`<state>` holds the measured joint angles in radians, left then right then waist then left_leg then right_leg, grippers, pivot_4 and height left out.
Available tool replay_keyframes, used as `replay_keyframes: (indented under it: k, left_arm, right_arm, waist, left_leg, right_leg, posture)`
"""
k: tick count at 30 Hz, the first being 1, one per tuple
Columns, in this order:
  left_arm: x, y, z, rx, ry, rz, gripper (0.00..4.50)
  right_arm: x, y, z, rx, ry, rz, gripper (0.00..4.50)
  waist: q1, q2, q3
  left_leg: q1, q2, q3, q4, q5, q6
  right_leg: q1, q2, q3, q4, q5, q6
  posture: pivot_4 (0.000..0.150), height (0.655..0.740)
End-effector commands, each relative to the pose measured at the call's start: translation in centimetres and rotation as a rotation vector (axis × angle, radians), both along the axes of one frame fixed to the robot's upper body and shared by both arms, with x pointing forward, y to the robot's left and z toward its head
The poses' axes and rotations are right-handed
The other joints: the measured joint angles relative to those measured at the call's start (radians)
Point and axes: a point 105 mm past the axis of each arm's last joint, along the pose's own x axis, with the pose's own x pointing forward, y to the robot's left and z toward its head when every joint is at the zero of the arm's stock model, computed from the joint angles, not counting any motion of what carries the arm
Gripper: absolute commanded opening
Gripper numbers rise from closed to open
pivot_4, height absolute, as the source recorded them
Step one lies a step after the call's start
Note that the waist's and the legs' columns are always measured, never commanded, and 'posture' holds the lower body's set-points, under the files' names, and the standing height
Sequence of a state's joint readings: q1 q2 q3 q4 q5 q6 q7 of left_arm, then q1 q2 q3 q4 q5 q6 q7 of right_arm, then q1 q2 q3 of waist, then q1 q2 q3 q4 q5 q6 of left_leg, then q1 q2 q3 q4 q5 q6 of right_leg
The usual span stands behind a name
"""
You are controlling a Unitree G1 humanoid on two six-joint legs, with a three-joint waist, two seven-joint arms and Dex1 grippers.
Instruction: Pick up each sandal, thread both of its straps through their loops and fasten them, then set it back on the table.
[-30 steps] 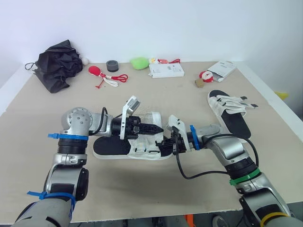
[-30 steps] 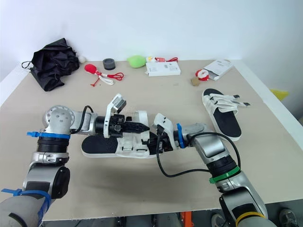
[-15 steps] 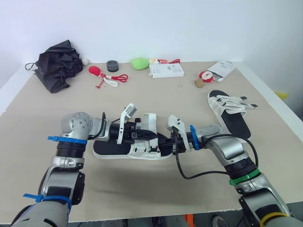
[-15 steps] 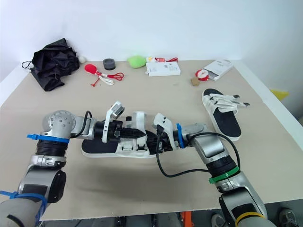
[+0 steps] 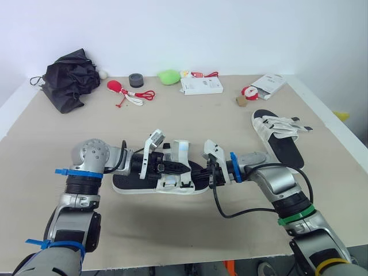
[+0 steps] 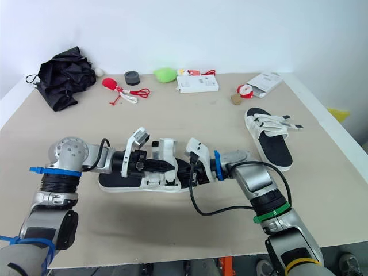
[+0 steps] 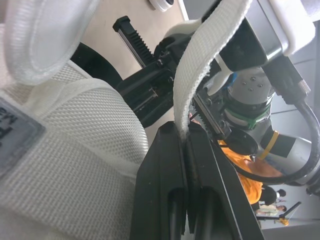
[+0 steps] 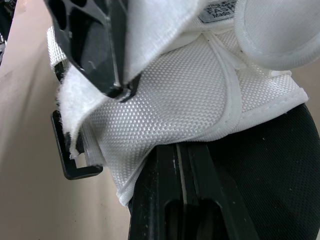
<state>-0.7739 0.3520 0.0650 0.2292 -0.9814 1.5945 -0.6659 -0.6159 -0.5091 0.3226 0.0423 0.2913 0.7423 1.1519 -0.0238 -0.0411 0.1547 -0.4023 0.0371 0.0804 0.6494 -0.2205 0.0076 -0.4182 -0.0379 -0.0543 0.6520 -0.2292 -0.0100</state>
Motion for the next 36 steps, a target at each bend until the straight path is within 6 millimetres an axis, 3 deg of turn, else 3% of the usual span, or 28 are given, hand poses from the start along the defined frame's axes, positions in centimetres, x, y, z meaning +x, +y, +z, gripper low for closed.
replay_keyframes:
  k: [1,9,16,24,36]
  left_arm:
    - [-0.9,-0.2,-0.8,0.047,-0.006,-0.036,0.06]
    - [-1.7,-0.7,-2.0,0.153,-0.258,-0.084,0.06]
    - [-1.9,-0.8,-1.5,0.121,-0.446,-0.132,0.06]
    - [-2.1,-0.9,-0.8,0.068,-0.562,-0.176,0.06]
    - [-2.5,0.0,-2.1,0.102,-0.7,-0.254,0.06]
  right_arm:
    - [-0.4,-0.2,-2.3,-0.063,0.06,-0.016,0.0]
    - [-0.4,0.1,-2.2,-0.058,0.054,-0.01,0.0]
    - [-0.4,0.1,-2.3,-0.054,0.058,-0.013,0.0]
    - [-0.4,0.1,-2.3,-0.052,0.06,-0.014,0.0]
    - [-0.5,0.3,-2.4,-0.052,0.061,-0.005,0.0]
  waist:
    - [0.0,0.0,0.0]
    - [0.0,0.001,-0.001]
    - [0.0,0.001,-0.001]
    - [0.001,0.001,-0.001]
    - [0.0,0.001,-0.001]
  left_leg:
    - [0.0,0.0,0.0,0.0,0.0,0.0]
    - [0.001,0.0,0.001,-0.002,0.0,0.0]
    - [0.003,0.0,0.001,-0.004,0.0,0.0]
    - [0.003,0.0,0.002,-0.006,0.0,0.0]
    - [0.006,0.004,0.004,-0.009,0.0,0.0]
  right_leg:
    - [0.0,0.0,0.0,0.0,0.0,0.0]
    - [0.0,0.0,0.001,0.0,-0.001,-0.002]
    - [0.0,0.0,0.001,0.0,-0.001,-0.003]
    - [0.0,0.0,0.001,-0.001,-0.001,-0.003]
    - [0.0,0.005,0.003,-0.001,-0.003,-0.006]
  posture:
    - [0.15,0.74]
    - [0.15,0.74]
    - [0.15,0.74]
    - [0.15,0.74]
    - [0.15,0.74]
